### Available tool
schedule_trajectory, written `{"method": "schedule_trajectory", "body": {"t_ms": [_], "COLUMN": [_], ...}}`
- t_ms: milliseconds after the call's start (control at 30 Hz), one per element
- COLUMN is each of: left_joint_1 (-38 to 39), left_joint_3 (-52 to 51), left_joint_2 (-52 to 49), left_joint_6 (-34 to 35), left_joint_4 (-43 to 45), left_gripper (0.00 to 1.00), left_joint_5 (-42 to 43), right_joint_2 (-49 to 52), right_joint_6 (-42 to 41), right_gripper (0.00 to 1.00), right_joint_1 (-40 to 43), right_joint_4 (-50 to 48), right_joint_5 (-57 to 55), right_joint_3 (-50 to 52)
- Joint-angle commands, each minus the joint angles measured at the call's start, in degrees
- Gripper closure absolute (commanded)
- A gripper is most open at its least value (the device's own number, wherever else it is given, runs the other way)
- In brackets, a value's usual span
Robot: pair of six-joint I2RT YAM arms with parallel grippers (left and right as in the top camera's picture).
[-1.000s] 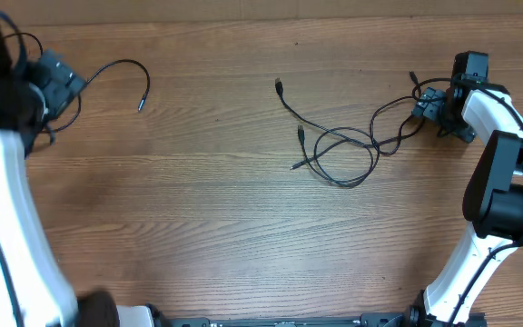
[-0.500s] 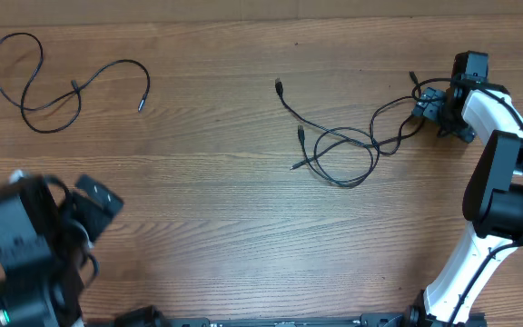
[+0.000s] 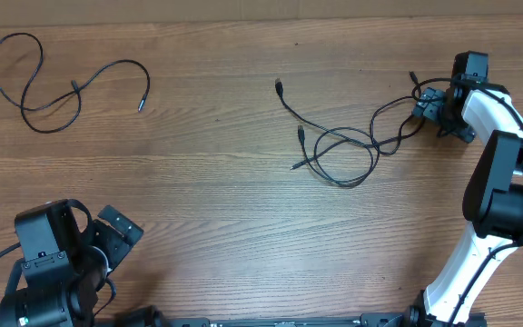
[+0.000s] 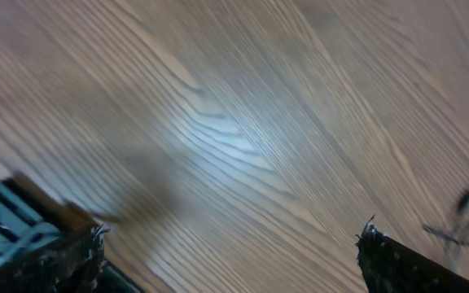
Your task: Untangle cables
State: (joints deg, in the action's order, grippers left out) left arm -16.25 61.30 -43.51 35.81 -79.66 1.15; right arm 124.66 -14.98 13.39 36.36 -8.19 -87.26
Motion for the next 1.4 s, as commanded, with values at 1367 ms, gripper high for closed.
{"method": "schedule_trajectory", "body": {"t_ms": [1367], "left_joint_1": [2.0], "left_joint_3": [-12.5], "left_joint_2": [0.0], "left_joint_6": [-8.6], "left_joint_4": [13.6], "left_gripper": [0.04], "left_joint_5": [36.5], "right_joint_2": [6.5], "right_joint_6": [-0.2], "right_gripper": [0.0], "right_joint_1": [0.1], "right_joint_4": [0.9], "right_joint_5": [1.0], "right_joint_3": [3.7]}}
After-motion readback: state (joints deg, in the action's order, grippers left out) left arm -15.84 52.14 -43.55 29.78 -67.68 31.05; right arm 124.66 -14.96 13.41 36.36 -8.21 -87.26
